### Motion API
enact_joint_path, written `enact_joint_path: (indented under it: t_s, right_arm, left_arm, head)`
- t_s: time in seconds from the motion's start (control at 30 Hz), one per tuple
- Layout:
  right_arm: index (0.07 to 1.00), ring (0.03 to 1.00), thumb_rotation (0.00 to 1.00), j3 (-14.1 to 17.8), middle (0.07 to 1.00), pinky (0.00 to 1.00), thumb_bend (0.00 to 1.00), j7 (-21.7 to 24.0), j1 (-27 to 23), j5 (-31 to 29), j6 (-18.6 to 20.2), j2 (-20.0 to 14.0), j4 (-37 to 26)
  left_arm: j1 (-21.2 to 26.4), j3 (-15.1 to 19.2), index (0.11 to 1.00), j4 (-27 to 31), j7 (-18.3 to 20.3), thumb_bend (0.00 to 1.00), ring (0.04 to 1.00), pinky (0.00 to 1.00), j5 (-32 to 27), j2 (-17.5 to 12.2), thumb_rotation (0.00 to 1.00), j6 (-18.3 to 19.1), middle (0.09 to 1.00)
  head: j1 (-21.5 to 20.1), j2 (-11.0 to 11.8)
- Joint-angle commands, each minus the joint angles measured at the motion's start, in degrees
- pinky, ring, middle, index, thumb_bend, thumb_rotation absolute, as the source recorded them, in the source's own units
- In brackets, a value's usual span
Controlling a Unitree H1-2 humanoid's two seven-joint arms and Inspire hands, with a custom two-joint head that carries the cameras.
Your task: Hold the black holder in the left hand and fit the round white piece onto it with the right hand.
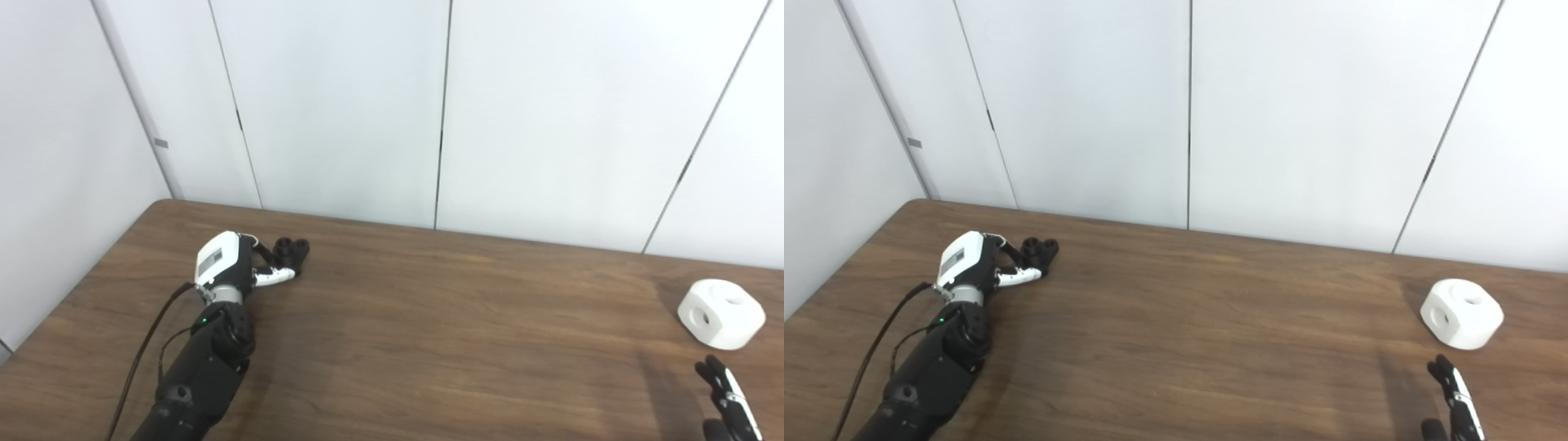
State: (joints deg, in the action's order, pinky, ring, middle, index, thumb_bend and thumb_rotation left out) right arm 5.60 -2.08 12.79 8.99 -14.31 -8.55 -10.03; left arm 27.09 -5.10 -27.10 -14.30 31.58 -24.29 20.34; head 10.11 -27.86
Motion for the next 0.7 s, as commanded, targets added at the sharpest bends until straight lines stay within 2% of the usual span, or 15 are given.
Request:
enact_joint_path:
  t_s: [0.0,0.3,0.67]
  right_arm:
    - [0.959,0.982,1.00,-1.1,0.936,1.00,0.50,-0.4,4.1,-0.8,-0.6,2.3,3.8]
    - [0.959,0.971,1.00,-1.1,0.934,1.00,0.50,-0.3,4.1,-1.2,-1.7,2.1,4.3]
    - [0.959,0.970,1.00,-1.1,0.930,1.00,0.53,-0.6,4.4,-0.1,-0.9,2.2,3.4]
  left_arm:
    - [1.0,0.6,0.483,0.3,-0.5,0.52,0.881,0.81,-0.7,-0.7,0.05,-1.6,0.797]
    - [0.6,0.0,0.484,0.3,-0.2,0.52,0.865,0.78,-0.2,-1.0,0.04,-2.6,0.788]
    - [-0.5,-0.3,0.486,2.2,1.9,0.52,0.869,0.77,-0.4,-1.2,0.04,-2.5,0.800]
  head:
    - [0.0,-0.1]
    - [-0.2,-0.3]
    - [-0.5,-0.6]
